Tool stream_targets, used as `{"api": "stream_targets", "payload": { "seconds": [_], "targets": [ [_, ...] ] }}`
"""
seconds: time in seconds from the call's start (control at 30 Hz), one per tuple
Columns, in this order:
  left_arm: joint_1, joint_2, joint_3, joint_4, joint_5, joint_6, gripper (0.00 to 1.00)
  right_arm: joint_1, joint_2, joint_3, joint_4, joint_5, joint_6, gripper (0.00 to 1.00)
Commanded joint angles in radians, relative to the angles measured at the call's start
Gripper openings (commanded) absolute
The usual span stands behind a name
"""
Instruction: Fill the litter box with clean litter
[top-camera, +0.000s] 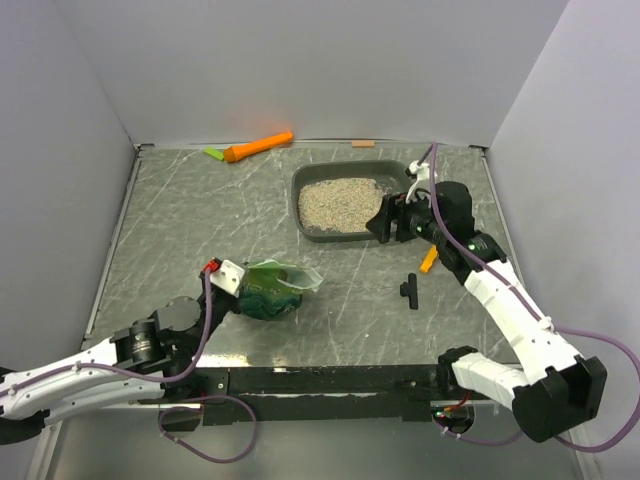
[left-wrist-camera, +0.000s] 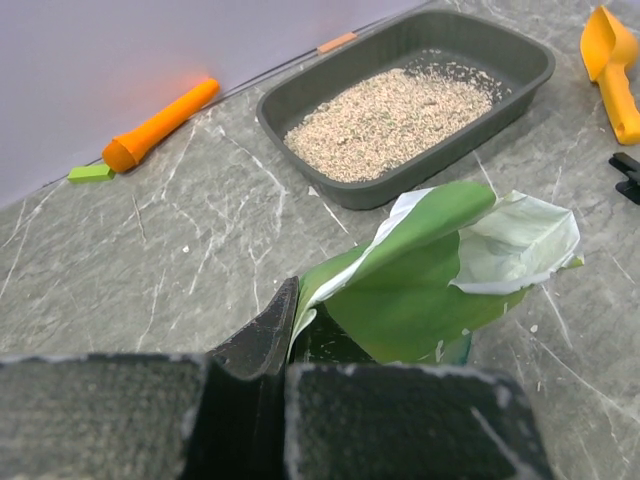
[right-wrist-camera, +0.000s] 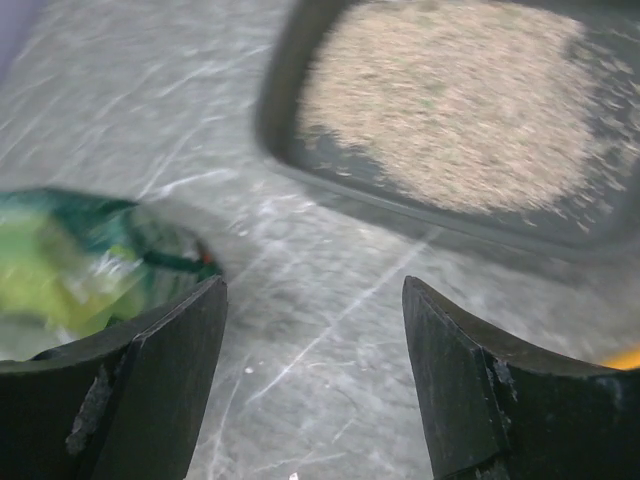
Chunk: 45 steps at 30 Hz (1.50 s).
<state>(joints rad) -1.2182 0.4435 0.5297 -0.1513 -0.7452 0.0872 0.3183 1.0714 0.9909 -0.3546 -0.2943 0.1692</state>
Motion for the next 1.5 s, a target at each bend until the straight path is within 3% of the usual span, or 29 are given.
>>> {"api": "stream_targets", "payload": {
  "seconds": [0.0,0.17,0.23,0.43,0.6,0.77,1.0,1.2,1.3,1.47],
  "targets": [
    [0.014,-0.078,0.018,0.079,-0.031,0.009,0.01,0.015,-0.033,-0.102,0.149,-0.219,-0.076,0.80],
    [0.029,-0.199,-0.011,0.130,-0.054,0.026,0.01,0.051,0.011,-0.158,0.226,-0.483,-0.043,0.82],
    [0.031,-0.216,-0.019,0.139,-0.063,0.040,0.01,0.097,0.044,-0.150,0.209,-0.520,-0.071,0.81],
    [0.037,-0.167,-0.016,0.121,-0.033,0.033,0.01,0.203,0.021,-0.227,0.337,-0.463,-0.053,0.79],
    [0.040,-0.083,-0.008,0.102,0.007,0.016,0.01,0.261,0.024,-0.273,0.385,-0.415,-0.065,0.71],
    [0.042,-0.042,-0.005,0.096,0.040,0.006,0.01,0.332,0.056,-0.320,0.479,-0.381,-0.057,0.57],
    [0.040,-0.009,-0.004,0.088,0.061,-0.001,0.01,0.377,0.090,-0.383,0.640,-0.302,-0.013,0.16],
    [0.042,0.001,-0.005,0.090,0.066,0.000,0.01,0.383,0.160,-0.448,0.888,-0.370,0.108,0.01],
    [0.040,0.004,-0.007,0.091,0.064,-0.001,0.01,0.381,0.203,-0.494,1.099,-0.426,0.212,0.00],
    [0.042,0.006,-0.008,0.088,0.067,-0.001,0.01,0.383,0.278,-0.535,1.311,-0.479,0.323,0.00]
  ]
}}
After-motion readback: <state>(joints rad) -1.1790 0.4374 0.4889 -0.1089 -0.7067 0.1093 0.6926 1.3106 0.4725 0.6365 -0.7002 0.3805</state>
